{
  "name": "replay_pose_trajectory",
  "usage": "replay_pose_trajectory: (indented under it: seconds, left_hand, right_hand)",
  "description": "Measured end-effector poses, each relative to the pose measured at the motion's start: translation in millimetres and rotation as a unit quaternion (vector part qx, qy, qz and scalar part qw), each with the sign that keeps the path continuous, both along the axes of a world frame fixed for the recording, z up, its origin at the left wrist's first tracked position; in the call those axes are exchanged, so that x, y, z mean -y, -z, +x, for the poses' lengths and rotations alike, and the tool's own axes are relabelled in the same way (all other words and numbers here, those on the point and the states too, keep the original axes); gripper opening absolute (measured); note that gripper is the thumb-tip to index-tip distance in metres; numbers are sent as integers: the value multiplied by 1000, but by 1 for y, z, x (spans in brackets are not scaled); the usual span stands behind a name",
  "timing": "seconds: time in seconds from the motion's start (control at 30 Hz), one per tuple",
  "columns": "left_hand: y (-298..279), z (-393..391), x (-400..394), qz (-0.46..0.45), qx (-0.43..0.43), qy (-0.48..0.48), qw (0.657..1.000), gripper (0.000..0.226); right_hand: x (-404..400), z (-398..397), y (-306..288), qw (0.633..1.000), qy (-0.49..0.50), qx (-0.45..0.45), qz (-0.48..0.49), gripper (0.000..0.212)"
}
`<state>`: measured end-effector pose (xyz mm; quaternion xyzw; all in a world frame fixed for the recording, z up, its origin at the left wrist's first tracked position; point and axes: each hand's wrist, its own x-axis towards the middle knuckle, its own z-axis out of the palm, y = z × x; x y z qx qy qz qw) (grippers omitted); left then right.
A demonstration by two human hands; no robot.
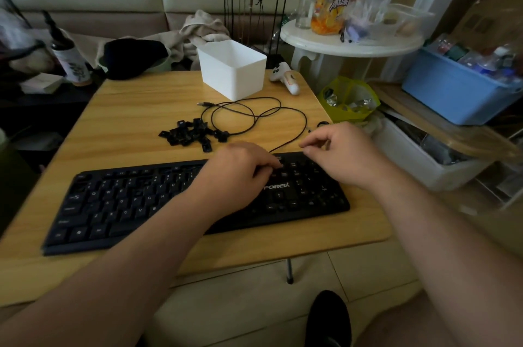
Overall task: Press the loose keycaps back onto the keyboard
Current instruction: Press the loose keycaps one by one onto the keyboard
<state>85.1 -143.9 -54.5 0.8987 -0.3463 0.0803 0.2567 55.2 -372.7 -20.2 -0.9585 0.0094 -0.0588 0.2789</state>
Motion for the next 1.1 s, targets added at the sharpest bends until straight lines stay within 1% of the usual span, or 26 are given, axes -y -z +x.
replay_pose_trajectory:
  seconds: [0.03,0.1,0.17,0.23,0.33,0.47,0.57,0.63,0.7,0.73,0.77,0.8,0.87,0.9,0.93,0.97,1.0,1.1]
  left_hand:
    - [-2,6,-6,8,9,-33,999,23]
    - [-7,19,-22,55,19,-114,992,23]
    - [-11,33,-40,112,-11,-183,977,26]
    - [-12,47,-55,147,-56,-218,963,31]
    - [-15,60,-65,154,-99,-210,960,30]
    - [-15,67,-59,144,-104,-191,965,12]
    - [-11,69,-59,125,-115,-202,964,10]
    - [-11,69,-62,92,-126,-208,966,15]
    - [-14,69,-65,34,-143,-208,967,17]
    - [-16,68,-66,-17,-167,-205,964,17]
    - [-19,66,-66,-88,-209,-196,954,16]
    - [-23,63,-64,-171,-265,-179,932,15]
    - [-28,56,-62,-321,-372,-136,861,14]
    - [-28,53,-61,-370,-411,-117,825,15]
    - [-28,51,-61,-401,-440,-103,797,18]
    - [-26,50,-62,-418,-458,-93,779,21]
    - [-25,48,-63,-428,-468,-88,768,24]
    - [-23,45,-65,-441,-471,-82,759,24]
  right_hand:
    - [-11,4,4,1000,-6,12,-3,16]
    - [-32,11,9,999,-22,30,-7,18]
    - [-51,19,11,998,-37,42,-6,19]
    - [-65,26,13,997,-49,53,-5,19]
    - [-83,36,15,996,-64,63,0,19]
    - [-97,46,20,995,-73,62,17,19]
    - [-102,51,21,995,-74,60,22,20]
    - [-105,53,22,995,-75,62,29,20]
    - [-107,53,23,993,-79,69,48,20]
    - [-108,53,23,992,-86,72,64,21]
    - [-108,53,23,989,-97,73,83,23]
    - [-109,52,22,986,-108,74,101,27]
    - [-109,49,22,979,-120,90,138,35]
    - [-109,49,22,974,-119,112,156,35]
    - [-110,48,22,969,-117,133,171,32]
    - [-110,47,22,966,-115,147,181,30]
    - [-110,47,22,964,-115,154,186,29]
    - [-108,44,21,963,-121,155,185,29]
